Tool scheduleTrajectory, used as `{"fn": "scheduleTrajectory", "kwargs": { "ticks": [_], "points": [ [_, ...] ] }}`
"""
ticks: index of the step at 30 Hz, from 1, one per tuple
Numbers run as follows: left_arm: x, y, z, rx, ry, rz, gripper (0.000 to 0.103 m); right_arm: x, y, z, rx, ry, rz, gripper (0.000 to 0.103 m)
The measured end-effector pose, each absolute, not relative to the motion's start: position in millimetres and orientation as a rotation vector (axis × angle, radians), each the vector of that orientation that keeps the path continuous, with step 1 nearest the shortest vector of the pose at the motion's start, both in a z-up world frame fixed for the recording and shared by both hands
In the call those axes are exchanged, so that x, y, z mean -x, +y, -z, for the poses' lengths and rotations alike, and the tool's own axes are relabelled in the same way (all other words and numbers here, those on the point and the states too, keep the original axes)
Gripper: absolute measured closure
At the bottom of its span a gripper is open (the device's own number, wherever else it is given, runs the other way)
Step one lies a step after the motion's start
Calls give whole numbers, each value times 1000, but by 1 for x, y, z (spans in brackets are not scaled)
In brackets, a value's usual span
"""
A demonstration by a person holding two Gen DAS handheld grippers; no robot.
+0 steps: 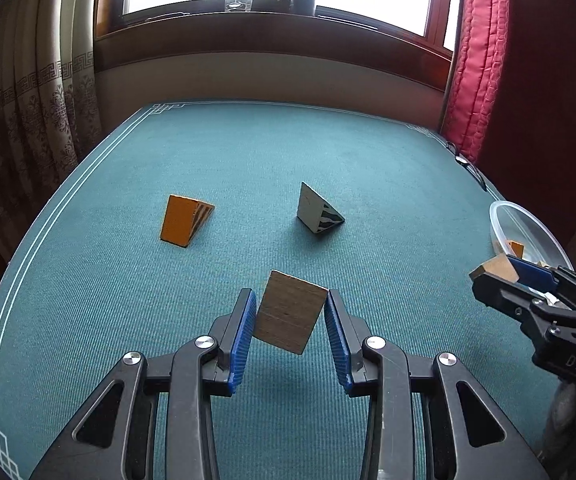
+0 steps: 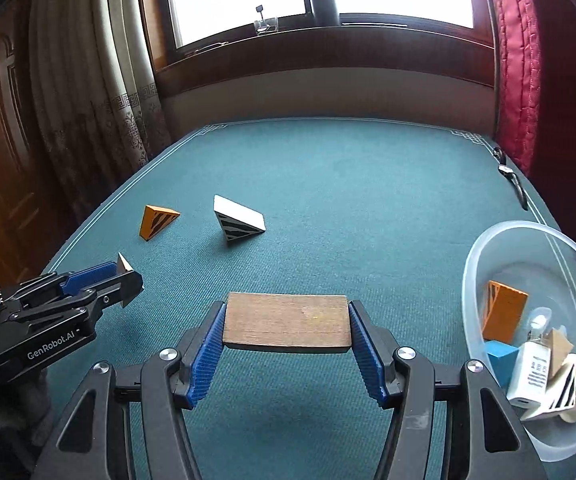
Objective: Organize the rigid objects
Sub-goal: 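Carry the brown wooden bar into the clear basin and open the right tool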
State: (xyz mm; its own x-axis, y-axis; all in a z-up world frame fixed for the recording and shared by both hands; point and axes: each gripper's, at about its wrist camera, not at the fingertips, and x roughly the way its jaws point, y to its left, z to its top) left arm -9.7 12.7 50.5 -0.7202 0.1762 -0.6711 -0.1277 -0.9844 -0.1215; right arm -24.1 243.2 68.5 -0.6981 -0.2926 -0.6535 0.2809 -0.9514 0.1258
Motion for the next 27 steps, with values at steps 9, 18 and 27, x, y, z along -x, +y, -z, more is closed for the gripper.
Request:
{"fn": "scheduleTrajectory", "kwargs": {
  "ticks": [9, 18, 27],
  "points": [
    [8, 32, -54, 1086, -76, -2735, 67, 16, 284, -81, -957, -73, 2753, 40],
    [6, 47, -56, 1083, -66, -2713, 67, 15, 322, -86, -926, -141, 2854, 40],
    [3, 54, -56, 1084, -60, -2701, 67, 16, 355, -86, -936, -187, 2940, 40]
  ]
}}
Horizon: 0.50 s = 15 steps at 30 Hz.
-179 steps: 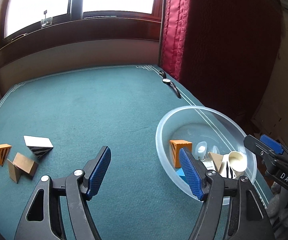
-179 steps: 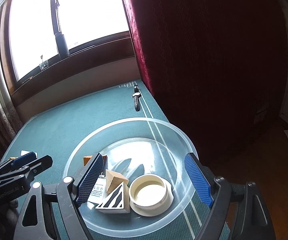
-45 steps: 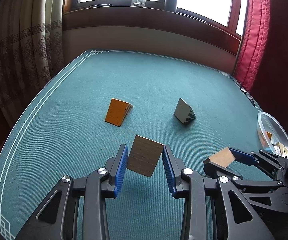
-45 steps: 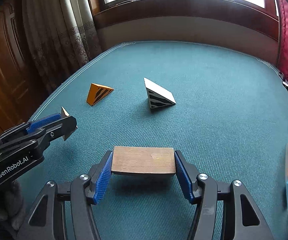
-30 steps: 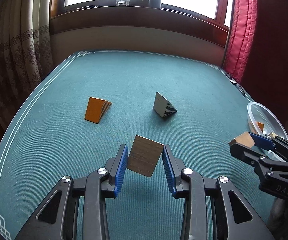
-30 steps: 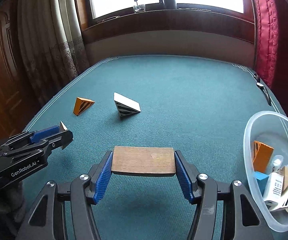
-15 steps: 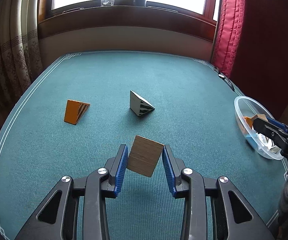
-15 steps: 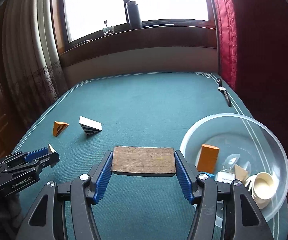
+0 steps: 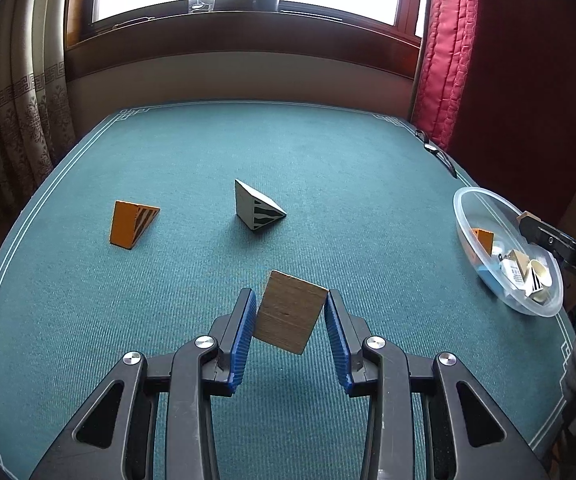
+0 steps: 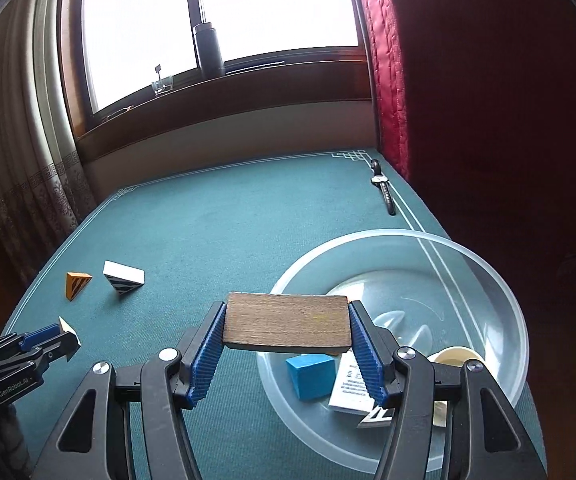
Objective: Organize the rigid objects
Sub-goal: 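Carry the brown wooden bar into the clear basin and open the right tool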
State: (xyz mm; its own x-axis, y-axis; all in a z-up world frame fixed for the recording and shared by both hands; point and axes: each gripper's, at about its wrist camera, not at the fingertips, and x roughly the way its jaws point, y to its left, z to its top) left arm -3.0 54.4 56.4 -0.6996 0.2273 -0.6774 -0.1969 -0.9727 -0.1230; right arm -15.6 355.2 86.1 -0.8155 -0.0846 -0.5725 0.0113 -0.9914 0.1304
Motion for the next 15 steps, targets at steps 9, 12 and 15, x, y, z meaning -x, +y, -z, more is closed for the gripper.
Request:
{"fn": "scheduleTrajectory", "kwargs": {
  "ticks": [9, 12, 15],
  "points": [
    [2, 60, -56, 1084, -53, -2689, 67, 16, 376, -83, -949, -221, 2993, 40],
    [1, 63, -56, 1083, -50, -2684, 67, 18, 383, -80, -964, -245, 3001, 40],
    [0, 66, -57, 1083, -43, -2676, 67, 18, 390, -79, -975, -285, 3008, 23]
  ]
}}
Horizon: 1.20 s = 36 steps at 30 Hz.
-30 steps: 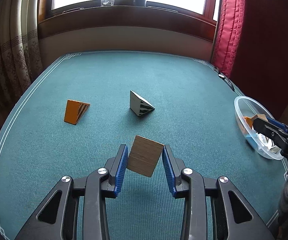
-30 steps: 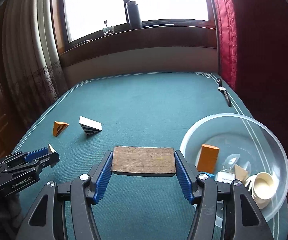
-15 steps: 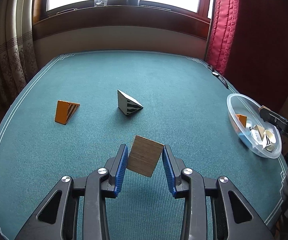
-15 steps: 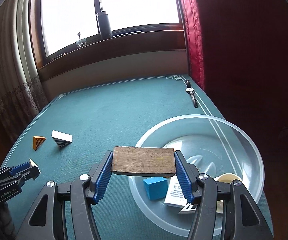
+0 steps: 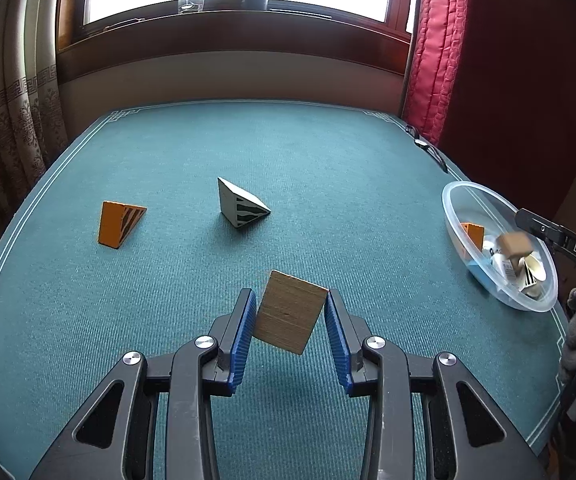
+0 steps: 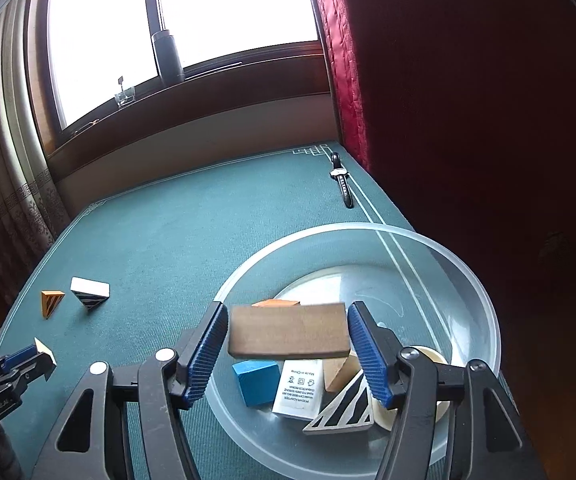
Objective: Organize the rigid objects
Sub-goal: 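Carry the brown wooden bar into the clear basin and open the right tool, then carry the light-wood slab into the clear basin and open the left tool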
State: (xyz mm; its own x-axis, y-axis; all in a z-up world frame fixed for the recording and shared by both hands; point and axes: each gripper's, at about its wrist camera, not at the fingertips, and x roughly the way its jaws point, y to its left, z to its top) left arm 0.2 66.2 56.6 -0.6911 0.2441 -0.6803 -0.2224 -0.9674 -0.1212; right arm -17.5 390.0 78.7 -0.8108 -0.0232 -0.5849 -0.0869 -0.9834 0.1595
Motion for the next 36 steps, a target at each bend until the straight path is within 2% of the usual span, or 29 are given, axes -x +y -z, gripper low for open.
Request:
{"fn": "scheduleTrajectory", "kwargs": {
  "ticks": [2, 10, 36],
  "points": [
    [-1, 70, -56, 1084, -36, -2669, 67, 15, 396, -79, 930, 302, -2932, 19],
    [0, 89, -59, 1074, -4, -2638, 67, 9, 412, -73, 932, 270, -2893, 19],
    [21, 216, -91, 915, 125, -2433, 67, -1, 450, -71, 917, 374, -2828, 19]
  ]
}}
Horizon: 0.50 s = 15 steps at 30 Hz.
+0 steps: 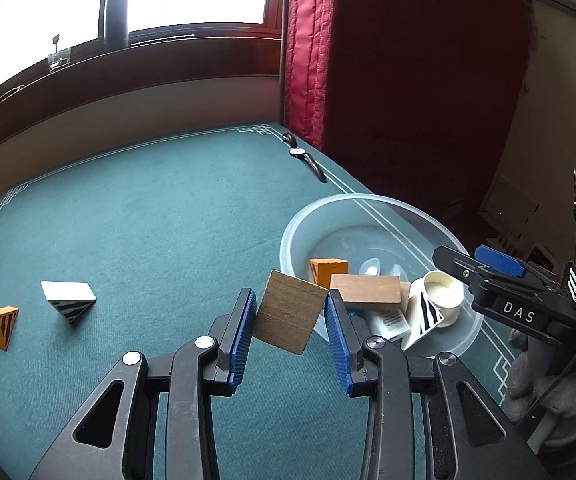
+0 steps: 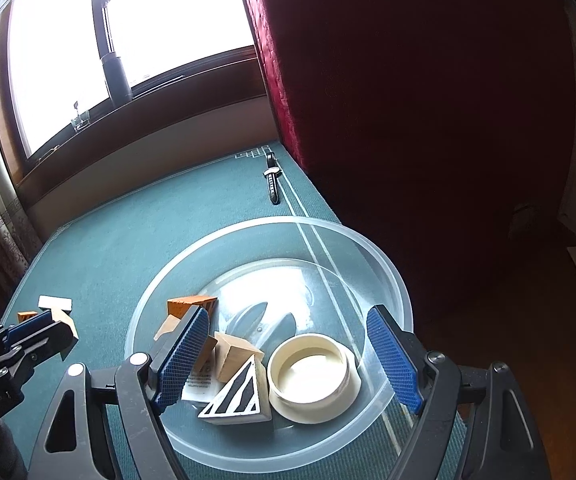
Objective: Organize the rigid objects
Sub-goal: 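Carry the light-wood slab into the clear basin and open the left tool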
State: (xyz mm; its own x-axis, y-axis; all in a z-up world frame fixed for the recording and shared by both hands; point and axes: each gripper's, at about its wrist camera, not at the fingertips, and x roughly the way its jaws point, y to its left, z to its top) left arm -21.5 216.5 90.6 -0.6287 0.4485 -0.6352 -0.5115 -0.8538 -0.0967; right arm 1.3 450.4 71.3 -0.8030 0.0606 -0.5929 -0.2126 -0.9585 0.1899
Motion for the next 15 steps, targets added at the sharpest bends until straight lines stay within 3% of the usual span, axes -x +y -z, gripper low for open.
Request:
{"fn": "scheduleTrajectory", "kwargs": {
  "ticks": [15],
  "points": [
    [29, 289, -88, 879, 173, -2288, 66, -8, 474, -79, 838, 460, -2797, 16]
  ]
}}
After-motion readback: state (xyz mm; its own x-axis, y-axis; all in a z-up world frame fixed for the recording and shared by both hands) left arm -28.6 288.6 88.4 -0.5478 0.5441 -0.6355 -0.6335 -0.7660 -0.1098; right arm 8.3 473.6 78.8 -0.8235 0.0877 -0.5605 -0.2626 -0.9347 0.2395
